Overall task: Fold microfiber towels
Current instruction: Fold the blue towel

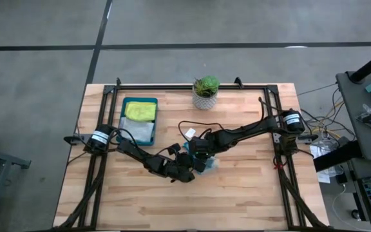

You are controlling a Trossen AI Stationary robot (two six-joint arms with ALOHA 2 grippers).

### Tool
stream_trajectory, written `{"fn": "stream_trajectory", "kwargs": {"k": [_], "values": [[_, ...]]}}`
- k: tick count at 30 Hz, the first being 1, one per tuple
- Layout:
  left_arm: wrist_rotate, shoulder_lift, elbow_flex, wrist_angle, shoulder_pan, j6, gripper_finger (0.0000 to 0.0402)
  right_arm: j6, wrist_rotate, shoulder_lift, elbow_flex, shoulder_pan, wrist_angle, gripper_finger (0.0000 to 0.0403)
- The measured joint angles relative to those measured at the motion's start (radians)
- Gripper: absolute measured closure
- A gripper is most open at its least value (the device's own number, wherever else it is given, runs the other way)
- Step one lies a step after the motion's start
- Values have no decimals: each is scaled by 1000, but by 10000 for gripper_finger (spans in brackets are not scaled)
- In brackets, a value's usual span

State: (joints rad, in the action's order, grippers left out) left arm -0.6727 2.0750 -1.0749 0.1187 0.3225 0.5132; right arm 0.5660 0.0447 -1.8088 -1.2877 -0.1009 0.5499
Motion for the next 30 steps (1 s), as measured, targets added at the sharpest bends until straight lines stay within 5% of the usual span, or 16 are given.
{"fn": "stream_trajectory", "kwargs": {"k": [10,21,30], "values": [[3,-1,0,4,5,-8,402,-50,4,26,0,0,-1,259],[74,-63,0,-13,34,-52,402,-82,3,253,91,-65,96,215],[136,-62,-2,0,52,15,402,-39,0,324,340,-180,-230,200]]}}
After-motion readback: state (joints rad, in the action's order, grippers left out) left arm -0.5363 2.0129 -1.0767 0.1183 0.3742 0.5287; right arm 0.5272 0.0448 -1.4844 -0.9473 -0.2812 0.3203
